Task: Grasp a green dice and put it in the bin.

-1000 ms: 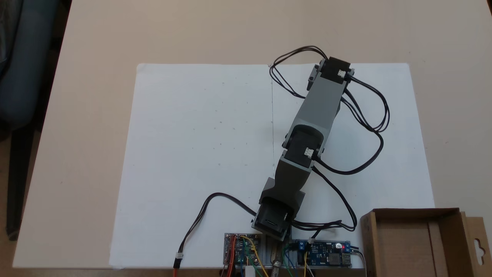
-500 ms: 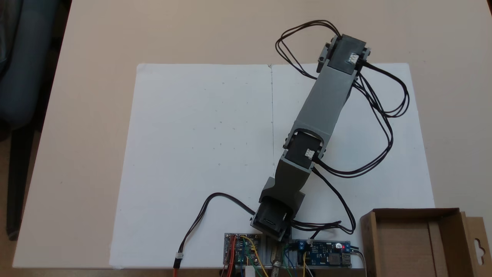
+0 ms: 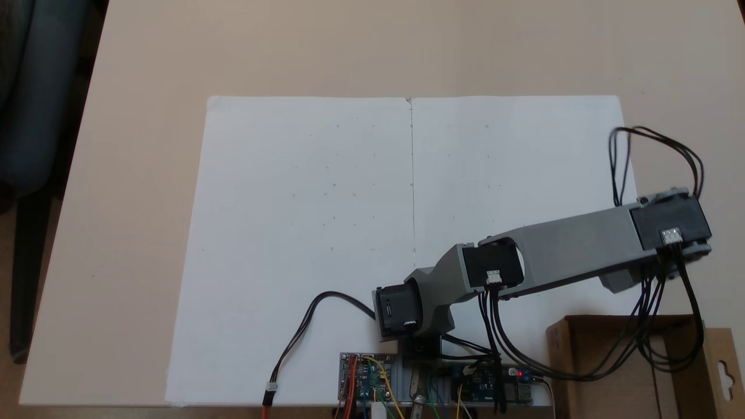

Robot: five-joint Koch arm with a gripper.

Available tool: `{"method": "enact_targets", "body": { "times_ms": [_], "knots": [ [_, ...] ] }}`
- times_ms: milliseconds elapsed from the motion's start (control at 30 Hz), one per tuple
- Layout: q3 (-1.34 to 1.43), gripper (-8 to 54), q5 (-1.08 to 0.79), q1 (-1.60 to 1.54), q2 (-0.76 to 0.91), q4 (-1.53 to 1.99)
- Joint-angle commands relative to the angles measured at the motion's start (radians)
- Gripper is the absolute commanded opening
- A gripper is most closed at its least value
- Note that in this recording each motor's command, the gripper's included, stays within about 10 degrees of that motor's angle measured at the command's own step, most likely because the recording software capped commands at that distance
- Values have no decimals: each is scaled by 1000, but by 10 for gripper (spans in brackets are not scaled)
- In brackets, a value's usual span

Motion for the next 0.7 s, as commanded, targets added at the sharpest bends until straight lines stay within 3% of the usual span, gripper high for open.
{"method": "enact_targets", "body": {
  "times_ms": [0,333,667],
  "knots": [
    [-44,120,-114,101,3,17],
    [-44,120,-195,285,-120,-141],
    [-44,120,-247,387,-124,-163]
  ]
}}
